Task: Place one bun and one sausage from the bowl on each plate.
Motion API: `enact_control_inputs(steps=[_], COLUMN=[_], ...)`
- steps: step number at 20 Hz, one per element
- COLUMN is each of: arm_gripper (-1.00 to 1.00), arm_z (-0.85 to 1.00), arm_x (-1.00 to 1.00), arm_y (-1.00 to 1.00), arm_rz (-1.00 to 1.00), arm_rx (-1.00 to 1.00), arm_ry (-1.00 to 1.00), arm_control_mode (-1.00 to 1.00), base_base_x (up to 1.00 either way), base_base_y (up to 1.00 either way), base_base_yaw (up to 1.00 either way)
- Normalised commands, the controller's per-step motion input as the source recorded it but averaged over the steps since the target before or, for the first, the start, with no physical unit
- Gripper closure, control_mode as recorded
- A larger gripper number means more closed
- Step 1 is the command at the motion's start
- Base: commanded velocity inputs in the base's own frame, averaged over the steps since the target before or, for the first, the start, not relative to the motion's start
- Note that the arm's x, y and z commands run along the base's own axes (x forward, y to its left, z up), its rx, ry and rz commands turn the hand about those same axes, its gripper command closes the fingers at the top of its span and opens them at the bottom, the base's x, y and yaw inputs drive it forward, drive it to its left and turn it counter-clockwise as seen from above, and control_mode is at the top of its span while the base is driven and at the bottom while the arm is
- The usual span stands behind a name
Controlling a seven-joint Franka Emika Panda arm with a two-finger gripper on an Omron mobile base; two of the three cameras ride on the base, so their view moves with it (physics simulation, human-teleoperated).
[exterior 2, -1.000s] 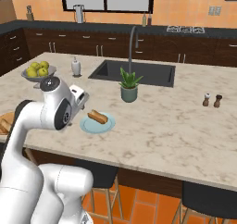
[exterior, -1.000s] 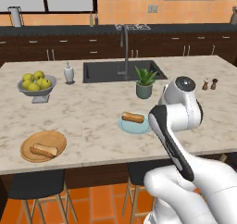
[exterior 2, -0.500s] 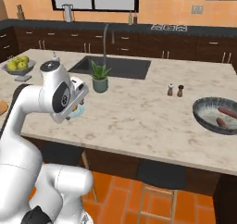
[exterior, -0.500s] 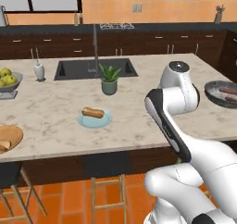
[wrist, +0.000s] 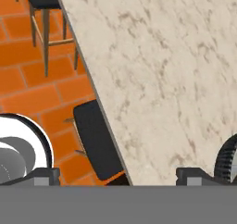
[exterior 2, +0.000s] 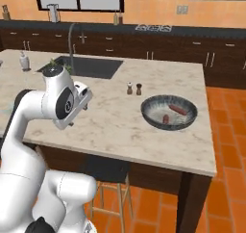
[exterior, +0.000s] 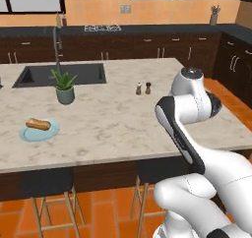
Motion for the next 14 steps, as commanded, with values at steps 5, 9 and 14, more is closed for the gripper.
enact_control_inputs(steps=[5, 9, 14], arm_gripper=[-1.00, -1.00, -1.00], arm_z=[0.00, 0.00, 0.00], arm_x=[0.00, 0.00, 0.00], arm_y=[0.00, 0.00, 0.00], arm_rz=[0.00, 0.00, 0.00], arm_rx=[0.00, 0.00, 0.00], arm_ry=[0.00, 0.00, 0.00], arm_control_mode=[1.00, 1.00, 1.00], base_base_x=[0.25, 0.58, 0.51], base_base_y=[-1.00, -0.86, -0.06], base_base_yaw=[-0.03, -0.01, -0.11])
